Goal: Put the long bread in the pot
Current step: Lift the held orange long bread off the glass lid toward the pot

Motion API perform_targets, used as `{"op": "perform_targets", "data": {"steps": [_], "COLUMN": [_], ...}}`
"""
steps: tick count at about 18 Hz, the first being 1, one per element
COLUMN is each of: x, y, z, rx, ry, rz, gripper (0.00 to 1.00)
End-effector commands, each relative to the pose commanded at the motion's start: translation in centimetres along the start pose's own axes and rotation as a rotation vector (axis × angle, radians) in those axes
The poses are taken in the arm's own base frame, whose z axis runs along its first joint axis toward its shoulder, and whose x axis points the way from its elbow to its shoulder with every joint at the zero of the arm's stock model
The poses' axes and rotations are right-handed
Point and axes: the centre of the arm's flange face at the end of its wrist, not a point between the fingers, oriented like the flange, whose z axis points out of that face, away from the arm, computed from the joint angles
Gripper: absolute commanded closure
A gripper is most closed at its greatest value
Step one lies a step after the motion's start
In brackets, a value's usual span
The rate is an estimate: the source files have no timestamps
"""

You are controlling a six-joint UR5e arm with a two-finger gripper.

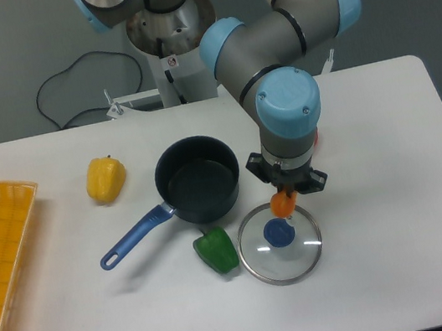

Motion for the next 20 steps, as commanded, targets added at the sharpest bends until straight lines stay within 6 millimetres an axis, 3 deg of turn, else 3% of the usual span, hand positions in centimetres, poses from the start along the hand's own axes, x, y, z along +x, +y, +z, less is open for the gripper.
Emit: {"op": "perform_targets", "data": {"steps": [4,13,18,20], "x": [0.7,1.1,2.2,2.9], "y": [-0.8,-0.3,-1.4,-1.1], "z": [-0.5,-0.7,-1.1,-2.3], "rx": [0.031,0.021,0.047,0.069], "ry": [0.012,0.02,0.028,0.025], "rz": [0.006,0.005,0.009,0.01], "gripper": [0.96,0.96,0.96,0.96]}}
